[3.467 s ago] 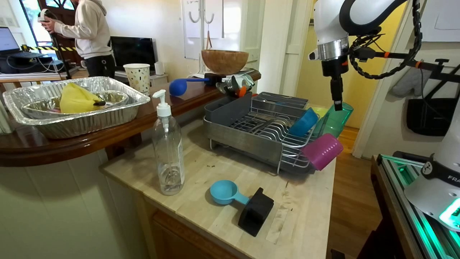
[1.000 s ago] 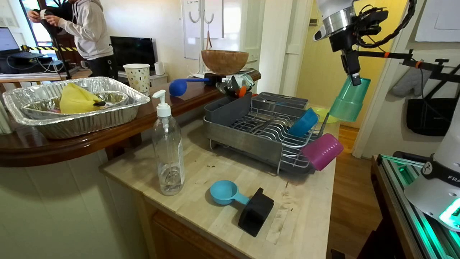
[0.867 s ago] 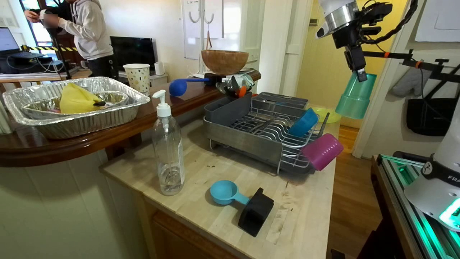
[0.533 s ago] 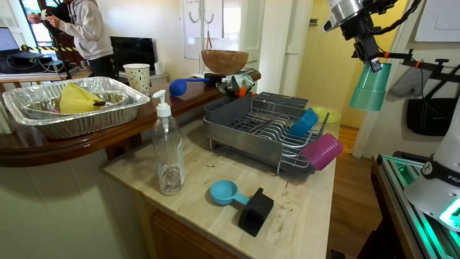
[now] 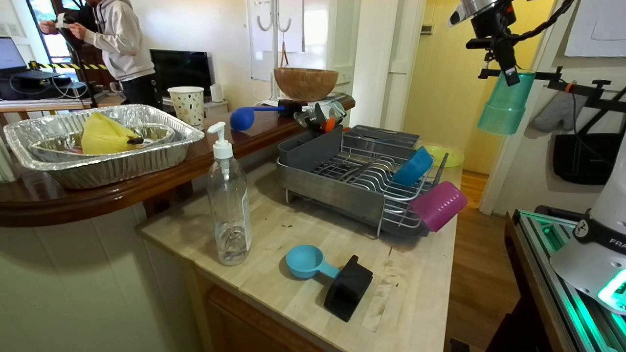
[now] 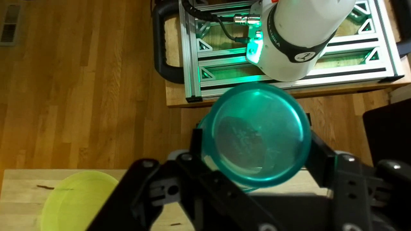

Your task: Place the green cup between the drying rack and the cutlery rack and place it right side up

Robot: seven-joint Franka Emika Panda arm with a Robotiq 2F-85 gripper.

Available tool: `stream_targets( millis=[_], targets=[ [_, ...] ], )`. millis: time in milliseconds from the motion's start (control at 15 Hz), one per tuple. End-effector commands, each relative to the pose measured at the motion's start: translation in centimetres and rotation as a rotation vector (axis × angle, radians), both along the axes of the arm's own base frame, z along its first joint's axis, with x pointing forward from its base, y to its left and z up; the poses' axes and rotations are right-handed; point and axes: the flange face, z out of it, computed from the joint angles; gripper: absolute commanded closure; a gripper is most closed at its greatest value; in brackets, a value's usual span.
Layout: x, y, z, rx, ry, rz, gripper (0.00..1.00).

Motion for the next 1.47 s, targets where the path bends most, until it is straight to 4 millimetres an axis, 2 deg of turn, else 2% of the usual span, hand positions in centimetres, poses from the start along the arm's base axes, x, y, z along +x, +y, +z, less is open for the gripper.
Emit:
stream_targets(
  millis=[0, 267, 467, 533, 667, 1133, 1200, 1400],
  targets=[
    [-0.7, -1.9, 0.1, -0.035, -0.035, -0.064, 0.5],
    [-1.7, -5.5, -0.3, -0.072, -0.121, -0.144, 0.5],
    [-1.0, -8.7, -0.9, -0.14, -0.254, -0.183, 0.5],
    [-0.9, -7.6, -0.4, -0.089, -0.196, -0.16, 0.25],
    [-0.9, -8.8, -0.6, -0.107, -0.24, -0.176, 0.25],
    [-0.8, -8.8, -0.6, -0.114, -0.245, -0.185, 0.25],
    [-0.8, -8.8, -0.6, -0.114, -0.245, -0.185, 0.5],
    [-0.5, -10.6, -0.7, -0.087, -0.249, -0.232, 0.5]
  ],
)
